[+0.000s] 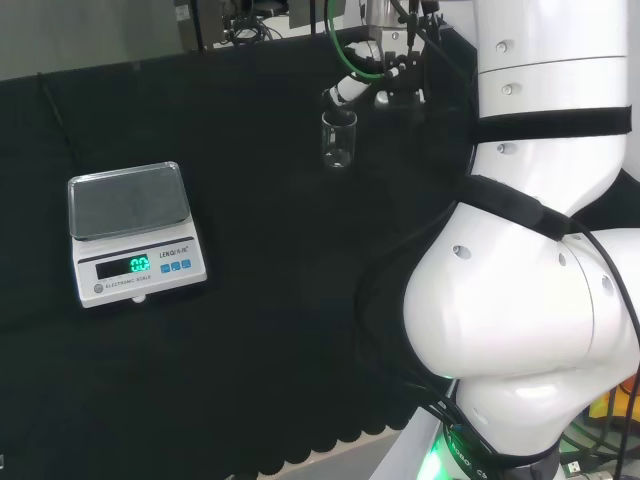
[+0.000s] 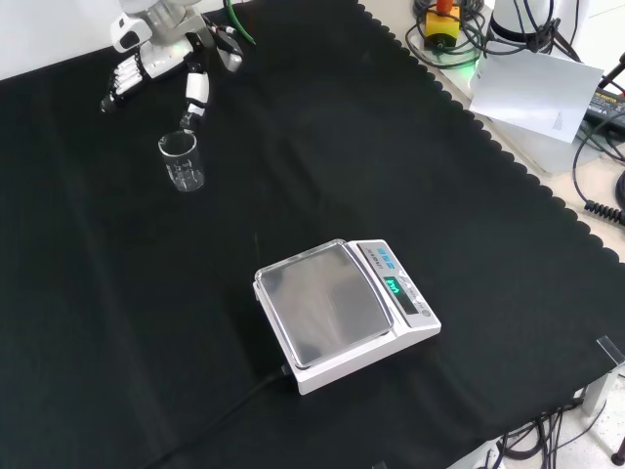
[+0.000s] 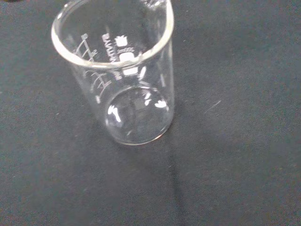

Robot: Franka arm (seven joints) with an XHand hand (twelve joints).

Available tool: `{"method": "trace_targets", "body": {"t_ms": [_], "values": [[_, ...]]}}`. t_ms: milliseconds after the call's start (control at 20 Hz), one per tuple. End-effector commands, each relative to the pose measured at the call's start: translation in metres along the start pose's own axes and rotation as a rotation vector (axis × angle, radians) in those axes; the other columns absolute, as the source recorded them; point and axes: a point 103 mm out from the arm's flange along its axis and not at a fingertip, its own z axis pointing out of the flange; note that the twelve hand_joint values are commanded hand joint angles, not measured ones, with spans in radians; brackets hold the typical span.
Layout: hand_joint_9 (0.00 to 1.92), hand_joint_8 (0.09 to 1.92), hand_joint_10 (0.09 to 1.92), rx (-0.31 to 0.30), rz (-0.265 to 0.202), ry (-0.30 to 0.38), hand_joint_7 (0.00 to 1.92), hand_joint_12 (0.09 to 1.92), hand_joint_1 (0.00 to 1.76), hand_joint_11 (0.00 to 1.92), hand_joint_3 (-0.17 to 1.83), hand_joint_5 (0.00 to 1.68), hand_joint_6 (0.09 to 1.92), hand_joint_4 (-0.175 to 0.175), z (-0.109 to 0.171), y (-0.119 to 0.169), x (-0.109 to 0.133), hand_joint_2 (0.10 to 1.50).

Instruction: Pick up the beaker.

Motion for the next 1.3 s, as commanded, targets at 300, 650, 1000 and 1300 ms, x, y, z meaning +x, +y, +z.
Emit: {"method": "trace_targets", "body": {"t_ms": [300,650,1000,1300], "values": [[0.07,0.53,0.86,0.090,-0.065,0.026,0.00,1.43,0.45,0.00,0.26,0.00,0.09,0.031,0.024,-0.016,0.027,0.64],[0.06,0.51,0.87,0.116,-0.056,0.001,0.00,1.44,0.45,0.00,0.24,0.00,0.09,0.034,0.045,0.004,0.023,0.64],[0.05,0.49,0.87,0.140,-0.034,-0.017,0.00,1.44,0.45,0.00,0.23,0.00,0.09,0.036,0.059,0.016,0.014,0.65],[0.09,0.51,0.88,0.160,-0.033,-0.029,0.00,1.47,0.54,0.00,0.23,0.03,0.09,0.050,0.076,0.018,0.015,0.67]]}}
